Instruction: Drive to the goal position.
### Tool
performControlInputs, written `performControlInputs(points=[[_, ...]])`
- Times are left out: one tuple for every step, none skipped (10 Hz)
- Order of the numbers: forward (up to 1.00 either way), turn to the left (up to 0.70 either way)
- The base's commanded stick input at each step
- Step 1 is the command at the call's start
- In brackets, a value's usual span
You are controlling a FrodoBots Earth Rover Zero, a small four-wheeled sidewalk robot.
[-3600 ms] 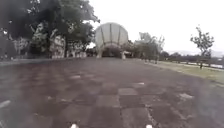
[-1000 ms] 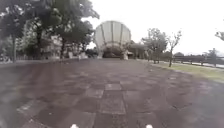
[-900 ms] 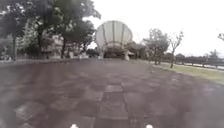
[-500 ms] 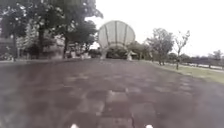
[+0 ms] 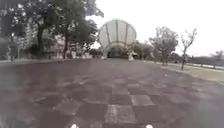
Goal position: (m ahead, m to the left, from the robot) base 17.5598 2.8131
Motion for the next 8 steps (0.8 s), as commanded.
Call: performControlInputs(points=[[0.98, -0.28], [0.98, -0.06], [0.98, -0.02], [0.98, 0.0], [0.98, 0.0], [0.98, 0.0], [0.98, 0.0], [0.98, 0.0]])
